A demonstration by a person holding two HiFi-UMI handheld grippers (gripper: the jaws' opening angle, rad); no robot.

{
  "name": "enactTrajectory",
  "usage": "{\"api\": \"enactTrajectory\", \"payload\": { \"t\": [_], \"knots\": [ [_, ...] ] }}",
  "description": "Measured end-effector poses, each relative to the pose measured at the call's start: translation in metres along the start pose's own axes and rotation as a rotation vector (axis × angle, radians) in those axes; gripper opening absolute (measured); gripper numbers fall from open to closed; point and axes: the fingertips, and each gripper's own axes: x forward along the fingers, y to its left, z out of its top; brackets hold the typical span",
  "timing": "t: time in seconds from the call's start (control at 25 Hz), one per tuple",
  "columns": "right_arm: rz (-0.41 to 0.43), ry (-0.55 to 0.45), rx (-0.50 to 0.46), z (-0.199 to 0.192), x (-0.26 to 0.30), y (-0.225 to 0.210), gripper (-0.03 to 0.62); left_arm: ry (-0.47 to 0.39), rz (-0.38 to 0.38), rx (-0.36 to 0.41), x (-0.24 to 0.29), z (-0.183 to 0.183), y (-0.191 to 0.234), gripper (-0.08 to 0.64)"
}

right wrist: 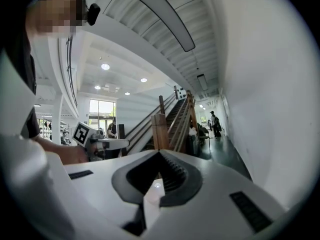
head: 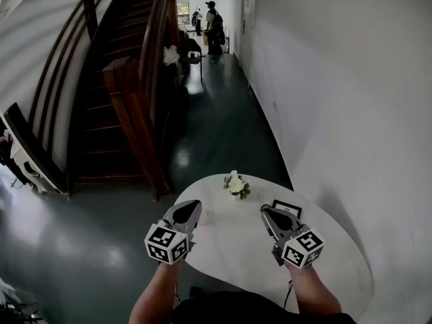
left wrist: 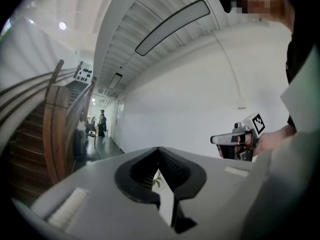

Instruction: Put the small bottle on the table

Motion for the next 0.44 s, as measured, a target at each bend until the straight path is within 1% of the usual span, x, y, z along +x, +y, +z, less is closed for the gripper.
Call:
{"api": "enactTrajectory", "payload": {
  "t": [0.16, 0.24, 0.32, 0.44],
  "knots": [
    [0.006, -0.002, 0.009, -0.001, 0.002, 0.005, 0.009, 0.002, 0.025, 0.028, -0.008, -0.001, 0.011, 0.011],
    [0.006, -0.003, 0.014, -0.002, 0.002, 0.006, 0.009, 0.021, 0.032, 0.034, -0.010, -0.004, 0.014, 0.011],
    [0.003, -0.005, 0.013, -0.002, 0.003, 0.008, 0.009, 0.041, 0.038, 0.028, -0.011, -0.009, 0.017, 0.011],
    [-0.006, -0.009, 0.007, -0.002, 0.007, 0.009, 0.009, 0.048, 0.039, 0.009, -0.013, -0.012, 0.022, 0.011]
  ]
}}
